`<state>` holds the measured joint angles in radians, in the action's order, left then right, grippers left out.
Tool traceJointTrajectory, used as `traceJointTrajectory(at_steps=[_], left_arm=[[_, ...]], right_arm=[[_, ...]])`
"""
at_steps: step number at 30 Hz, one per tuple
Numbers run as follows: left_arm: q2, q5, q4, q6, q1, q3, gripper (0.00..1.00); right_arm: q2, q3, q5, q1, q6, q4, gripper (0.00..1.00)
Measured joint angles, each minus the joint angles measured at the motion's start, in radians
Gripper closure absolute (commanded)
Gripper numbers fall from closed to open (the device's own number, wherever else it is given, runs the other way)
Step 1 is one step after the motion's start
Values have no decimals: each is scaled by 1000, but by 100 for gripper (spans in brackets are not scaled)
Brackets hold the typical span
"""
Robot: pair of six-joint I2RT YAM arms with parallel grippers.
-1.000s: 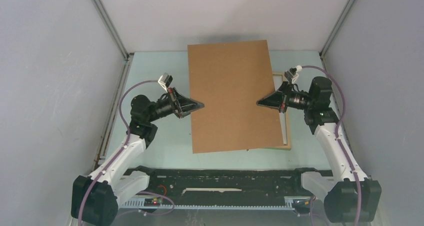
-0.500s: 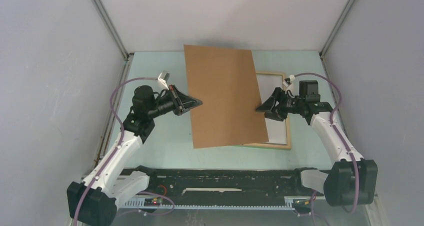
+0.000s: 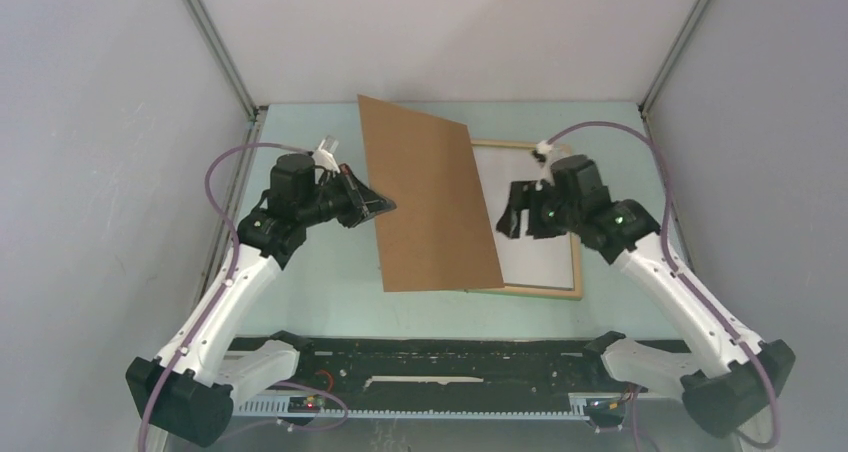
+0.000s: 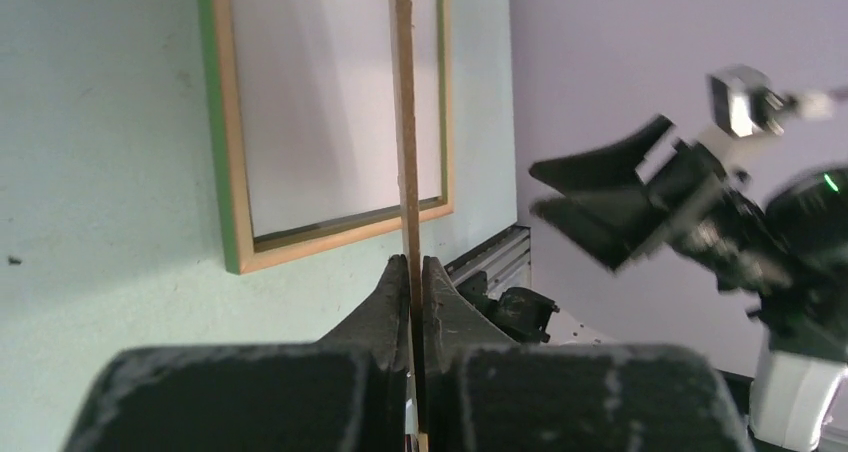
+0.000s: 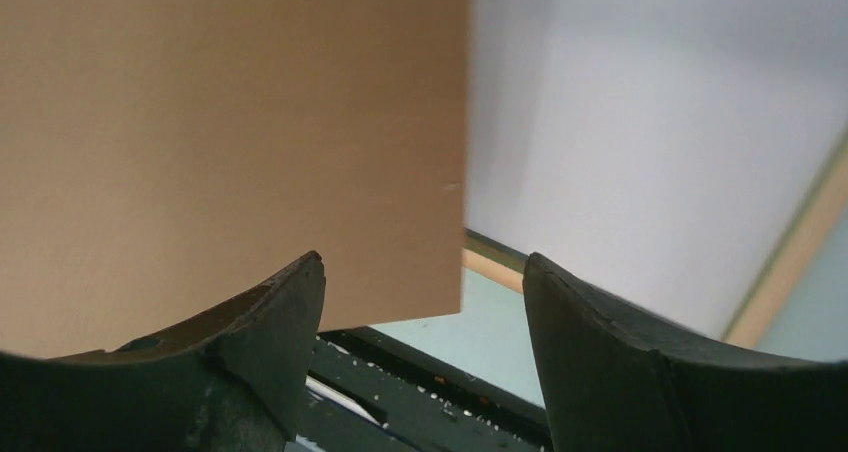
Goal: Put the photo into the frame
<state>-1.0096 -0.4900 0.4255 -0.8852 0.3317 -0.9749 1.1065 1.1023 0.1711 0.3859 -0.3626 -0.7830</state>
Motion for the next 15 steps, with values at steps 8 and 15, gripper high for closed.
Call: traceJointTrajectory(at_steps=[8, 15], left_arm=[[-7, 52, 100, -7, 2, -31, 100], [-3, 93, 137, -54, 2, -32, 100]], right_arm=[[-63, 11, -319, 676, 48, 109, 17], [173, 120, -725, 1047, 127, 196, 18]])
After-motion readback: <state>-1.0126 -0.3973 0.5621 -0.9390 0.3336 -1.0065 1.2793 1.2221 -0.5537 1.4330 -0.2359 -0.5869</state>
